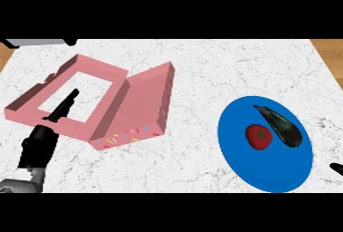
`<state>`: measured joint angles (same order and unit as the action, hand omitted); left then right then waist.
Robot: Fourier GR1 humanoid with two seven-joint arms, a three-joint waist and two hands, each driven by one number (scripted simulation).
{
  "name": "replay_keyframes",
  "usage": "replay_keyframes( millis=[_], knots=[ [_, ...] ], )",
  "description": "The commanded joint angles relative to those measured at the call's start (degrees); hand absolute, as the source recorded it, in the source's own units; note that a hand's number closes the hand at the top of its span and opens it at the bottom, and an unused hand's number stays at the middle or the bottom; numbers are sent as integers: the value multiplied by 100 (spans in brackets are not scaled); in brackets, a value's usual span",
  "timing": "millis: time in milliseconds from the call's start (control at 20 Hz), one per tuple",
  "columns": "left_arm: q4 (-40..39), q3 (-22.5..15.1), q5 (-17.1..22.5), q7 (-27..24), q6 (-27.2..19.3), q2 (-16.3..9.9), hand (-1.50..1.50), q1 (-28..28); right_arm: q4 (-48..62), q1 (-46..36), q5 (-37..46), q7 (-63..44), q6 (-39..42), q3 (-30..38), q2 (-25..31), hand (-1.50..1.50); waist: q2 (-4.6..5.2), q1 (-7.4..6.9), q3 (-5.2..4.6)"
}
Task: Pick the tomato from the plate and place it in the cardboard box
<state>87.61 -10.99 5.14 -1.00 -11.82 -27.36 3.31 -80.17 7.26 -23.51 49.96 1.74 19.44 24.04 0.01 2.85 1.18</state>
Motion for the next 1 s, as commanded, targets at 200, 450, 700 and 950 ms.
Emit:
replay_keyframes(
  millis=[200,450,700,950],
  knots=[
    [-594,-237,-293,213,97,76,0,249,676,1148,1719,2182,135,131,609,-150,30,-52,-104],
    [-949,-222,-459,-56,126,180,0,302,-572,1994,2197,1415,29,73,814,-150,6,-84,-132],
    [-1176,-144,-476,-47,266,268,0,555,-1862,2682,2650,462,-284,70,655,-150,8,-114,-131],
    [-901,-45,-497,-139,380,128,0,244,-2942,3090,3331,-825,-543,-71,547,-150,-1,-220,-130]
  ],
)
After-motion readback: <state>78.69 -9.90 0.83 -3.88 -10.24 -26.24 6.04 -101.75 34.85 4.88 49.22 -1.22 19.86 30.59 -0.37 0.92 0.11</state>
